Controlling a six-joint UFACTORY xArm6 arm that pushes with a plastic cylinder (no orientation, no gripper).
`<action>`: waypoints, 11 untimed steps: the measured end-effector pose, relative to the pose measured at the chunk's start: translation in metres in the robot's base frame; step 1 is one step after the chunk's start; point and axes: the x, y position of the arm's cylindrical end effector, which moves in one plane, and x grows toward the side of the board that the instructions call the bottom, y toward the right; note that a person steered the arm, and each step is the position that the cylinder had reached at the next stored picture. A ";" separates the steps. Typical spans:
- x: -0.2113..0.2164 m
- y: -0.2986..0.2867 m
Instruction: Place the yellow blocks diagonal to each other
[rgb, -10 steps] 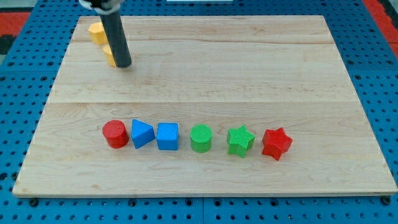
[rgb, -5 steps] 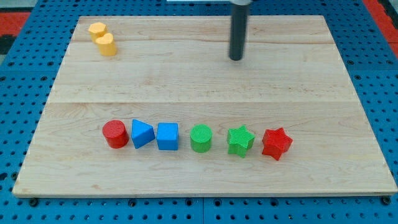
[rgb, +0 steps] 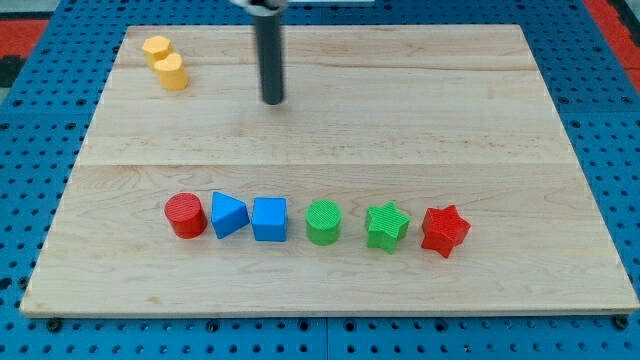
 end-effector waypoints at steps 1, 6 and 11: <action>-0.035 -0.044; -0.047 -0.156; -0.037 -0.179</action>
